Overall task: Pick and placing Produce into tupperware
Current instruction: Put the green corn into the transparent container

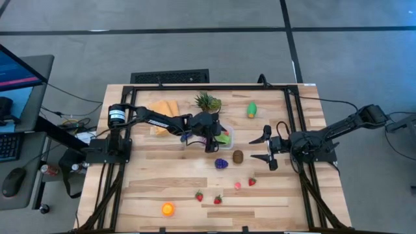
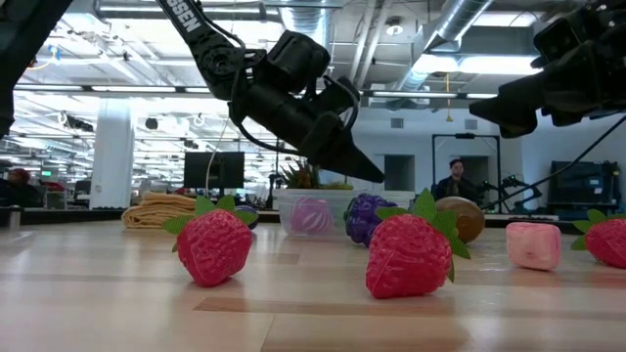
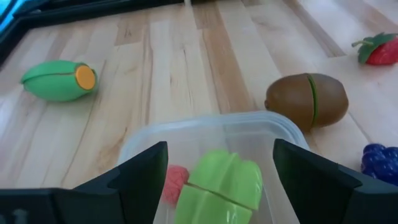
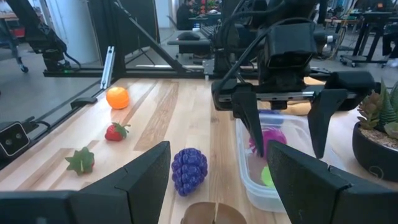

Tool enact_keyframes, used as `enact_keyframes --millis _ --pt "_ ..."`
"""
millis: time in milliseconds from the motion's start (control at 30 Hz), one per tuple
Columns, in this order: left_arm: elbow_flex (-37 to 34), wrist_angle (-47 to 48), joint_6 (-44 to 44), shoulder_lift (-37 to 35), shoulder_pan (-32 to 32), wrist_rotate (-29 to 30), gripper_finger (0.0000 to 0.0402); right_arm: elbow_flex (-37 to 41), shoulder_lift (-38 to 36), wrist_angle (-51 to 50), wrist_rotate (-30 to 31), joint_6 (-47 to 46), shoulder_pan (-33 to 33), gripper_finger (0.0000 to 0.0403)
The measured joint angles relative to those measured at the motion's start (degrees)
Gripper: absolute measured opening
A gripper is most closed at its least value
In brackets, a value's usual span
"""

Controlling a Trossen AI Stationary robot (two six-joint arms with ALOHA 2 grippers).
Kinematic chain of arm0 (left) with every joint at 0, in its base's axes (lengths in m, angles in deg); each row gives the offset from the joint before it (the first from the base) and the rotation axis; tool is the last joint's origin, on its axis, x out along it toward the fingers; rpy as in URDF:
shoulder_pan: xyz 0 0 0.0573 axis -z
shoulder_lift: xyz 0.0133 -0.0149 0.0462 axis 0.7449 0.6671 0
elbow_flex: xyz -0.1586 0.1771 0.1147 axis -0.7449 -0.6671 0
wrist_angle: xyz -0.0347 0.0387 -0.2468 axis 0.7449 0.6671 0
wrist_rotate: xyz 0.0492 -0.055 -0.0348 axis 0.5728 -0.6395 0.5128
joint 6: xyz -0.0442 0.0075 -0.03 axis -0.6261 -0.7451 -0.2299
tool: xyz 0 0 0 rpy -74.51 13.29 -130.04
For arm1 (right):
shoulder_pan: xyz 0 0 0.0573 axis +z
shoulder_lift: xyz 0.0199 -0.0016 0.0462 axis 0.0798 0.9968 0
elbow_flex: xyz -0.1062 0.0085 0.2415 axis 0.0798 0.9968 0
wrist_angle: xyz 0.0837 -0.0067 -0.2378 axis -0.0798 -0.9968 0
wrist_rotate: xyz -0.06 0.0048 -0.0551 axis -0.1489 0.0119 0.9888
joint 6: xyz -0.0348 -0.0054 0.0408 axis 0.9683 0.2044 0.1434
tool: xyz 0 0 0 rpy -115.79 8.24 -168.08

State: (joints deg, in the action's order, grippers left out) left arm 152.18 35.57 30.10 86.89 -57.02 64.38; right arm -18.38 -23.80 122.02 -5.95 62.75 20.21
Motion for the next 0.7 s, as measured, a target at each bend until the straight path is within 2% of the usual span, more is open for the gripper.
enact_keyframes --millis 233,367,533,700 --pt "1.8 1.3 0.1 -0.2 0.0 0.0 0.0284 0.0 0.0 -1.7 0.6 -0.1 0.0 0.0260" --pt "4.7 6.9 0.7 -0.2 0.0 0.0 0.0284 0.0 0.0 -2.5 5.0 -0.6 0.0 0.0260" --pt "11.6 21.8 0.7 -0.2 0.0 0.1 0.0284 0.0 0.0 -3.5 11.3 -1.0 0.0 0.0260" --pt "20.0 44.1 0.6 -0.3 0.0 -1.8 0.0284 0.0 0.0 -3.3 14.2 -2.1 0.0 0.0260"
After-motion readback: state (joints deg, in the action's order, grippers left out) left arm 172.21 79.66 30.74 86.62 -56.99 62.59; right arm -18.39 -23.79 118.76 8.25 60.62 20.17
